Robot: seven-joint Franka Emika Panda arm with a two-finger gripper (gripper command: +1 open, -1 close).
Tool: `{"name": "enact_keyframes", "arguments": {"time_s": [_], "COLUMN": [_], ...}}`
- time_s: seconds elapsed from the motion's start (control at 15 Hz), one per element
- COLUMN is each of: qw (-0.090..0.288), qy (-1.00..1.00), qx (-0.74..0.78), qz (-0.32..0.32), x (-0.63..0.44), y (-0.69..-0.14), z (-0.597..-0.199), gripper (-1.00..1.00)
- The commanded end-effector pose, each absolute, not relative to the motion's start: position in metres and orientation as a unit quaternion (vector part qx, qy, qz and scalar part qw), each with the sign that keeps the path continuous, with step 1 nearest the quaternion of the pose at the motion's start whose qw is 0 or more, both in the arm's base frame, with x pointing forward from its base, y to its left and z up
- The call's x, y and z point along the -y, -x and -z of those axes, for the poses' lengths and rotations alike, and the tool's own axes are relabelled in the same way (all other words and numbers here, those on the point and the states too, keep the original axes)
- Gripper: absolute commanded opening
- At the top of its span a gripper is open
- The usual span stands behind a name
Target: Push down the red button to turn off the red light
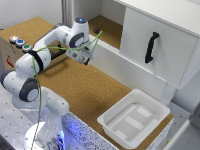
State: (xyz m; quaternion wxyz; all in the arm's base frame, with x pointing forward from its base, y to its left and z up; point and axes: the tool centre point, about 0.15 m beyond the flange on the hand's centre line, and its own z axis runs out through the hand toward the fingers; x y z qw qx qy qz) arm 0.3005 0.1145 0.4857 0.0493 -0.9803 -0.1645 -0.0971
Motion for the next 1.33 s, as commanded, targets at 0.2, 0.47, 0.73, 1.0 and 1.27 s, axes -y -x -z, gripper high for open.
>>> {"name": "enact_keyframes", "arguments": {"time_s": [0.2,0.47,0.73,1.0,1.27], "qw": [0.055,0.064,0.065,0.076,0.063], "qy": [0.933,0.894,0.859,0.816,0.782], "qx": [0.351,0.441,0.506,0.571,0.618], "qz": [0.056,0.044,0.036,0.052,0.052], "x": [-0.283,-0.348,-0.399,-0.45,-0.491], "y": [-0.254,-0.225,-0.203,-0.189,-0.178], "z": [-0.525,-0.534,-0.539,-0.548,-0.547], "gripper": [1.0,1.0,1.0,1.0,1.0]}}
